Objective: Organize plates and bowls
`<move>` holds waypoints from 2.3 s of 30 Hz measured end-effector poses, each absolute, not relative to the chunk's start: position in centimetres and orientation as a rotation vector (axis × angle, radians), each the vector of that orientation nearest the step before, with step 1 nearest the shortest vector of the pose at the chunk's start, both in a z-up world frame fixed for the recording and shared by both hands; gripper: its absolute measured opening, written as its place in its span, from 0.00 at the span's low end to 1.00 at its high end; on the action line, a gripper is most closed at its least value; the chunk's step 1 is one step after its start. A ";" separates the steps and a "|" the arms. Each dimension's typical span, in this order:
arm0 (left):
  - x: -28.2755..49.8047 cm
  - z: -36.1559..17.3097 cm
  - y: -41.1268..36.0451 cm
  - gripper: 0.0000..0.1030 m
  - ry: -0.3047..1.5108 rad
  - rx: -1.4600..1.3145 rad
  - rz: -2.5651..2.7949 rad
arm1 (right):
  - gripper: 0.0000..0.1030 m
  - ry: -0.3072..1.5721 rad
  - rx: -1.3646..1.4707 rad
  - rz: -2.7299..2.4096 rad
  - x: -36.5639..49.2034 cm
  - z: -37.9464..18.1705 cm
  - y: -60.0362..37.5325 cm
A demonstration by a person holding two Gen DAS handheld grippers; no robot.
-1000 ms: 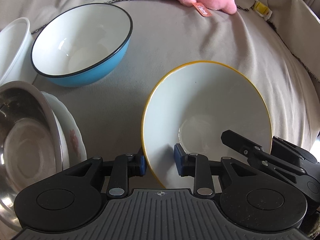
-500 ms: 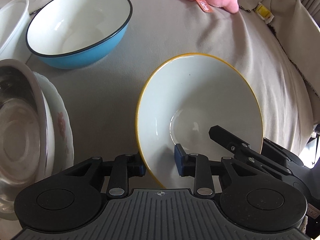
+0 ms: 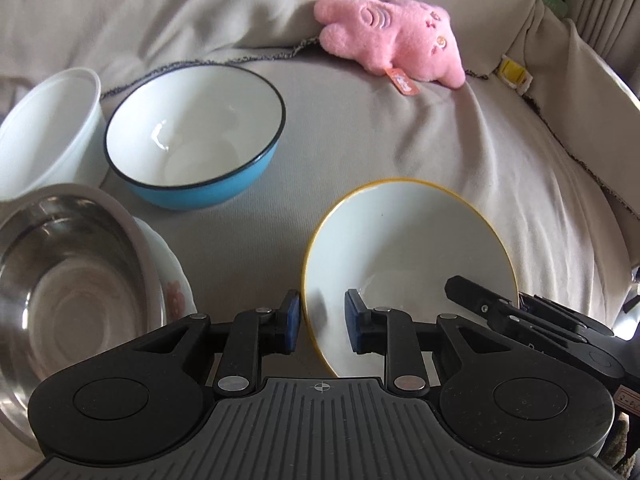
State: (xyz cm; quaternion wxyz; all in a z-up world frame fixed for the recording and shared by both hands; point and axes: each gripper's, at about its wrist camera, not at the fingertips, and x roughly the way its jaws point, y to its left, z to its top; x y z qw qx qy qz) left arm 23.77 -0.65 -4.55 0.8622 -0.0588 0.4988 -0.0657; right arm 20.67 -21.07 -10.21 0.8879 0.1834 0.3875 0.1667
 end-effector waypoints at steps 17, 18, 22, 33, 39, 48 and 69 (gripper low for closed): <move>24.6 -1.7 1.9 0.26 0.965 -0.188 -0.228 | 0.25 0.842 0.246 0.319 22.2 -6.7 -21.4; 24.9 -1.4 2.5 0.26 0.960 -0.202 -0.233 | 0.25 0.843 0.248 0.324 22.4 -6.4 -21.4; 27.0 0.3 5.7 0.26 0.911 -0.254 -0.183 | 0.25 0.831 0.240 0.342 23.6 -4.7 -21.0; 36.2 -0.5 11.6 0.27 0.919 -0.085 -0.030 | 0.68 0.939 0.266 0.403 30.5 -2.9 -14.3; 40.3 -3.2 12.1 0.29 1.071 0.008 -0.084 | 0.58 1.076 0.247 0.386 34.5 -4.7 -9.5; 42.5 -5.3 10.8 0.35 1.141 0.051 -0.145 | 0.26 1.330 0.355 0.440 38.3 -10.1 -5.5; 42.7 -8.4 1.1 0.42 1.194 -0.027 -0.248 | 0.23 1.229 0.428 0.363 39.0 -10.8 -17.1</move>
